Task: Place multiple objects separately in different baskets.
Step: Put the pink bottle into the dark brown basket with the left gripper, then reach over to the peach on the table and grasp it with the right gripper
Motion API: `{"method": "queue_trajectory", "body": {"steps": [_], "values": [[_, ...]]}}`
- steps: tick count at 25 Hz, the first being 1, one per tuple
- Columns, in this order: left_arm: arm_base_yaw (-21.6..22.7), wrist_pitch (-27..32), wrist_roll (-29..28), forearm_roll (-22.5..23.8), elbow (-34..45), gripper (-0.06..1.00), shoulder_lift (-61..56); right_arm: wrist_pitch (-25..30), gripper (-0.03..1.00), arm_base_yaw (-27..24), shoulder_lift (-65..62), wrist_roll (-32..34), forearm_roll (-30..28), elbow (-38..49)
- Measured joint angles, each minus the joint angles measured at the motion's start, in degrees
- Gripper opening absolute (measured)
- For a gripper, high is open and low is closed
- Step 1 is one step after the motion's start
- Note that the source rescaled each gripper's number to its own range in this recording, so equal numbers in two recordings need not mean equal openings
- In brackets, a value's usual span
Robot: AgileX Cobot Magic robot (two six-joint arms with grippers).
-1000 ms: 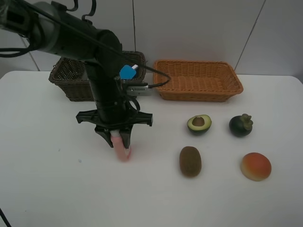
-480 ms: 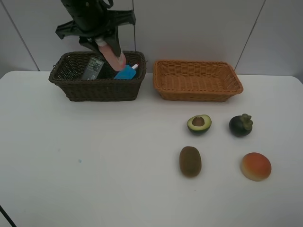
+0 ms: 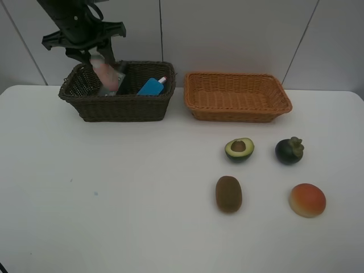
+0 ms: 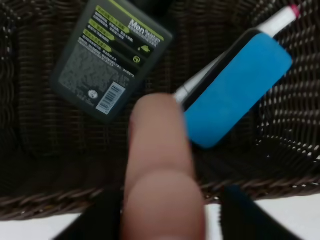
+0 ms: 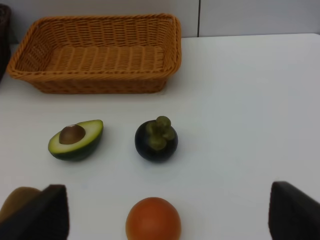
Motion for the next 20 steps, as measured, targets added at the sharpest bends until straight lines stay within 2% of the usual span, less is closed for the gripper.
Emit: {"method": "queue_trajectory", "body": {"steps": [2,3,5,8,10,13,16,18,20], "values": [[0.0,-0.2,0.3,-0.1,0.0,0.74,1.4,0.0,1.0,0.0,0.0,0.0,0.0,0.0],[0.0,-0.2,0.4,-0.2,0.0,0.8,1.9,0.0,1.0,0.0,0.0,0.0,0.0,0.0],[0.0,-0.3,0.5,-0.2,0.0,0.85,2.5,0.0,1.0,0.0,0.0,0.0,0.0,0.0],[0.0,0.2,0.5,-0.2,-0.6,0.87,2.6,0.0,1.0,0.0,0.0,0.0,0.0,0.0],[0.0,2.8,0.5,-0.2,-2.1,0.87,2.6,0.0,1.0,0.0,0.0,0.0,0.0,0.0],[0.0,10.3,0.5,0.6,-5.2,0.87,2.6,0.0,1.0,0.0,0.0,0.0,0.0,0.0],[0.0,18.1,0.5,4.0,-8.4,0.87,2.6,0.0,1.0,0.0,0.0,0.0,0.0,0.0],[0.4,19.1,0.5,6.6,-9.0,0.87,2.3,0.0,1.0,0.0,0.0,0.0,0.0,0.0],[1.6,19.2,0.4,7.0,-8.2,0.87,1.0,0.0,1.0,0.0,0.0,0.0,0.0,0.0]]}}
